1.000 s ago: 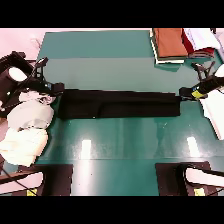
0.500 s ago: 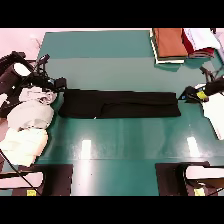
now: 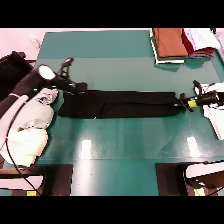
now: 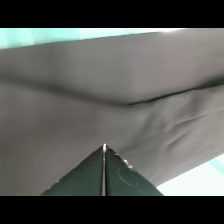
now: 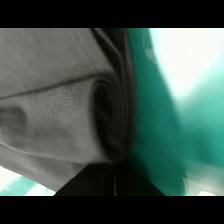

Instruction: Fold the shirts.

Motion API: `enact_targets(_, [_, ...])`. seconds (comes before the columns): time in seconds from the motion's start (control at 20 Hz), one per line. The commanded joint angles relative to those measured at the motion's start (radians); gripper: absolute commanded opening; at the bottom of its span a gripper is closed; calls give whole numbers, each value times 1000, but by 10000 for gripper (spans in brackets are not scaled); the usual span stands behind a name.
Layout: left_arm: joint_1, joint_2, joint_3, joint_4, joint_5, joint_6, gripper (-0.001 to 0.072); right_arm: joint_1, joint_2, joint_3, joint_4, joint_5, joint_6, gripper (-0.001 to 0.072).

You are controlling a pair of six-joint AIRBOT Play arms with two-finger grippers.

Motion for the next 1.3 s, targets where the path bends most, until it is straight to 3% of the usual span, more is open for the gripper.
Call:
enact_targets(0.0, [-134, -78, 47, -6, 86, -42, 19, 58, 60, 5, 32, -73, -27, 23])
enact_targets(0.15, [-218, -201, 177, -16, 91, -42, 19, 88, 177, 91, 35, -4, -21, 22])
enact_targets(0.4, [-303, -364, 323, -22, 69, -69, 19, 231, 316, 298, 35, 77, 76, 21])
enact_targets(0.9, [-322, -401, 333, -20, 122, -113, 19, 528, 338, 531, 34, 60, 176, 22])
enact_targets(1.1, [-245, -389, 447, 14, -23, -112, 18, 646, 325, 538, 49, -23, 187, 22])
enact_targets(1.25, [-119, -291, 550, 120, -105, -111, 19, 767, 264, 542, 169, -110, 154, 22])
